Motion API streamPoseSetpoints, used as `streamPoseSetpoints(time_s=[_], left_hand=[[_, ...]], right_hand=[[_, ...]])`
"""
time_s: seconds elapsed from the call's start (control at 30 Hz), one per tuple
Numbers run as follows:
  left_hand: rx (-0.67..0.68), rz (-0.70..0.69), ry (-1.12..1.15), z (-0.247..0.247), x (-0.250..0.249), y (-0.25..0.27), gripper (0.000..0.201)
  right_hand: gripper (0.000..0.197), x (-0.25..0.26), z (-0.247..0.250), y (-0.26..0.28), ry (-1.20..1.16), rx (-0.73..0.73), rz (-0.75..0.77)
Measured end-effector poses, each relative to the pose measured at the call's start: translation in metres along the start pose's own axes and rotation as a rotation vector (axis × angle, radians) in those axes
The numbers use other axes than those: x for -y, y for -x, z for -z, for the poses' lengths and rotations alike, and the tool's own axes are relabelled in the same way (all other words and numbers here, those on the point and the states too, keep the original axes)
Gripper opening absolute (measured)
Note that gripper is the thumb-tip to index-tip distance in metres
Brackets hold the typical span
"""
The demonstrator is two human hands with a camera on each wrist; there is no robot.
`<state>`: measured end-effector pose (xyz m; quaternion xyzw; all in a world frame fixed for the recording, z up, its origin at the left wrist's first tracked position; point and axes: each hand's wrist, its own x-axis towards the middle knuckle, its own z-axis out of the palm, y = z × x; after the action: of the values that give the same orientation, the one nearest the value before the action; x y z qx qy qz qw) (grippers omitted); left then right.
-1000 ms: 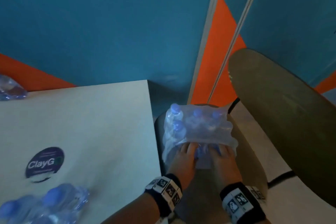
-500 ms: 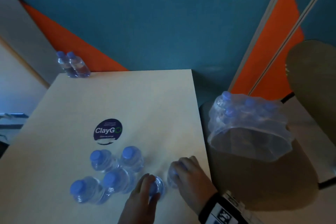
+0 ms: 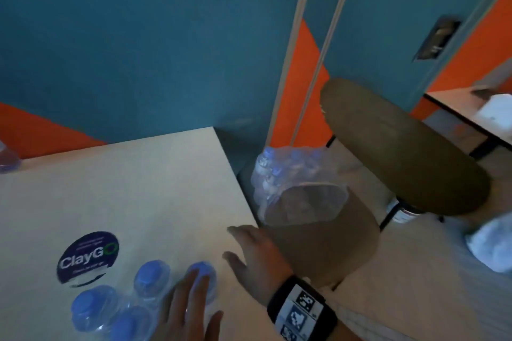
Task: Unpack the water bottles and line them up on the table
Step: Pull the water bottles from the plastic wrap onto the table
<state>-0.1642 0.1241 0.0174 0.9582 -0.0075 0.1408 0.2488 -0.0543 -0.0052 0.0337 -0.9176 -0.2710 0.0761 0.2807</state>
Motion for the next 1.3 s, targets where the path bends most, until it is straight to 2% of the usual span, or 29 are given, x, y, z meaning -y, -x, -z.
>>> streamPoseSetpoints(time_s=[0.07, 0.13, 0.17, 0.3, 0.37, 0.47, 0.53, 0.57, 0.63, 0.73, 0.77, 0.8, 0.83, 0.87, 0.93, 1.0, 1.03, 1.1, 1.17, 1.23, 1.3], left_hand=[[0.129, -0.068, -0.029, -0.003, -0.020, -0.024, 0.034], [0.265, -0.067, 0.254, -0.019, -0.043, -0.045, 0.027], [0.279, -0.062, 0.298, -0.036, -0.055, -0.058, 0.029], [0.534, -0.094, 0.202, -0.111, -0.085, -0.127, 0.050], [0.512, -0.075, 0.073, -0.141, -0.091, -0.165, 0.057], [0.423, 0.000, -0.162, -0.169, -0.087, -0.207, 0.061], [0.357, 0.022, -0.241, -0.178, -0.081, -0.223, 0.065], [0.345, 0.035, -0.269, -0.181, -0.078, -0.229, 0.067], [0.313, 0.067, -0.326, -0.189, -0.075, -0.237, 0.071], [0.277, 0.095, -0.368, -0.192, -0.078, -0.249, 0.077], [0.270, 0.109, -0.383, -0.192, -0.080, -0.252, 0.077], [0.268, 0.138, -0.387, -0.188, -0.084, -0.256, 0.074], [0.262, 0.155, -0.373, -0.183, -0.088, -0.257, 0.068], [0.269, 0.166, -0.341, -0.177, -0.091, -0.259, 0.062], [0.294, 0.162, -0.277, -0.175, -0.093, -0.255, 0.052], [0.296, 0.155, -0.182, -0.181, -0.088, -0.248, 0.045], [0.286, 0.165, -0.136, -0.184, -0.086, -0.245, 0.043], [0.320, 0.178, -0.088, -0.188, -0.085, -0.238, 0.042], [0.361, 0.184, -0.067, -0.192, -0.084, -0.233, 0.045], [0.390, 0.197, -0.085, -0.195, -0.081, -0.228, 0.051], [0.387, 0.182, -0.076, -0.195, -0.080, -0.223, 0.049]], right_hand=[[0.035, -0.028, 0.023, 0.003, 0.017, -0.072, -0.154], [0.027, -0.062, 0.041, 0.000, 0.035, -0.093, -0.289], [0.025, -0.082, 0.047, -0.004, 0.041, -0.092, -0.339], [0.030, -0.160, 0.058, -0.033, 0.075, 0.028, -0.466], [0.038, -0.193, 0.058, -0.053, 0.074, 0.040, -0.494], [0.047, -0.223, 0.061, -0.085, 0.215, 0.083, -0.429], [0.045, -0.226, 0.066, -0.101, 0.223, -0.003, -0.355], [0.046, -0.230, 0.069, -0.109, 0.268, -0.115, -0.277], [0.053, -0.235, 0.072, -0.129, 0.366, -0.140, -0.217], [0.052, -0.246, 0.059, -0.147, 0.435, -0.057, -0.117], [0.050, -0.251, 0.056, -0.151, 0.410, -0.001, -0.126], [0.049, -0.261, 0.051, -0.156, 0.317, 0.036, -0.153], [0.047, -0.266, 0.053, -0.156, 0.274, -0.004, -0.142], [0.046, -0.266, 0.057, -0.156, 0.308, -0.063, -0.125], [0.060, -0.248, 0.063, -0.150, 0.405, 0.004, -0.132], [0.065, -0.239, 0.064, -0.151, 0.417, -0.024, -0.133], [0.063, -0.237, 0.066, -0.149, 0.377, -0.052, -0.171], [0.056, -0.238, 0.067, -0.148, 0.238, -0.004, -0.266], [0.050, -0.239, 0.061, -0.151, 0.258, 0.004, -0.325], [0.047, -0.246, 0.056, -0.146, 0.289, 0.025, -0.216], [0.035, -0.254, 0.055, -0.129, 0.446, -0.120, -0.157]])
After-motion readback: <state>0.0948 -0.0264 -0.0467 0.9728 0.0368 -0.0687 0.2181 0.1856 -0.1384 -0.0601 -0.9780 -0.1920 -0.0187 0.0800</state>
